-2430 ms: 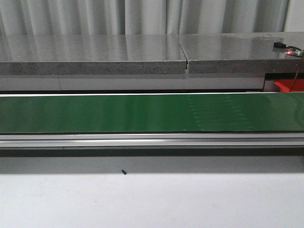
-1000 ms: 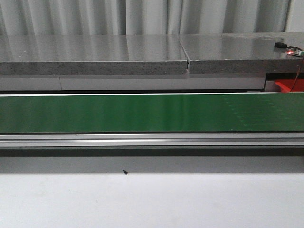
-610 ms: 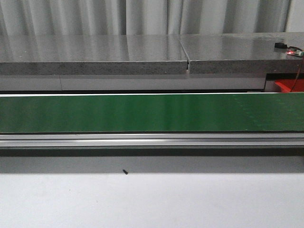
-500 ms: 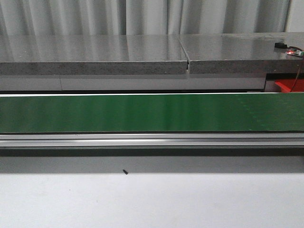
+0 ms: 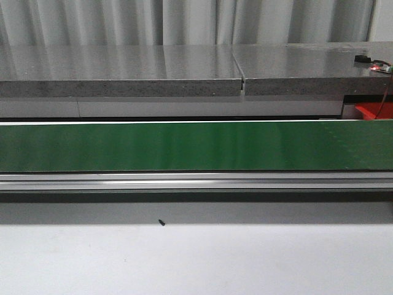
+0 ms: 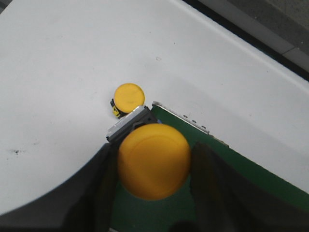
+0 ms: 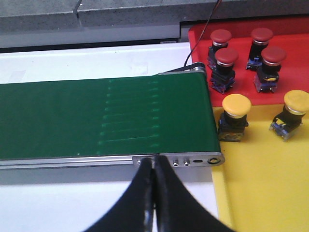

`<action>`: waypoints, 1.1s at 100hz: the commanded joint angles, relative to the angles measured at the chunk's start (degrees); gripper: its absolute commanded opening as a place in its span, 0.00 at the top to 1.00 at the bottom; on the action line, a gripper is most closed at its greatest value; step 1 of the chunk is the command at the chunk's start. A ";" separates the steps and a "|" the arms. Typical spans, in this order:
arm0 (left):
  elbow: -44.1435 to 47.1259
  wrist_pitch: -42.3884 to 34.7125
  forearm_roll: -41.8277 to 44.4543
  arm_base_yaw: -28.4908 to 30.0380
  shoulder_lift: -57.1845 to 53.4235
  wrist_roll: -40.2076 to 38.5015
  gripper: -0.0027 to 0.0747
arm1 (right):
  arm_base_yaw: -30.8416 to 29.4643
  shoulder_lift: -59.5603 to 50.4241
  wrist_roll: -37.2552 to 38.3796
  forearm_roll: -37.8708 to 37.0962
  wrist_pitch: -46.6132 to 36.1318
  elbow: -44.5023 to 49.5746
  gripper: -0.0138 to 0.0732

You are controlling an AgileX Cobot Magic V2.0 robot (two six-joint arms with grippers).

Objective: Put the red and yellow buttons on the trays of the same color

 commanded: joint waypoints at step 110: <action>16.06 -8.34 -6.02 -2.05 -2.39 3.67 0.31 | 0.11 0.33 -0.54 0.22 -3.99 -1.49 0.92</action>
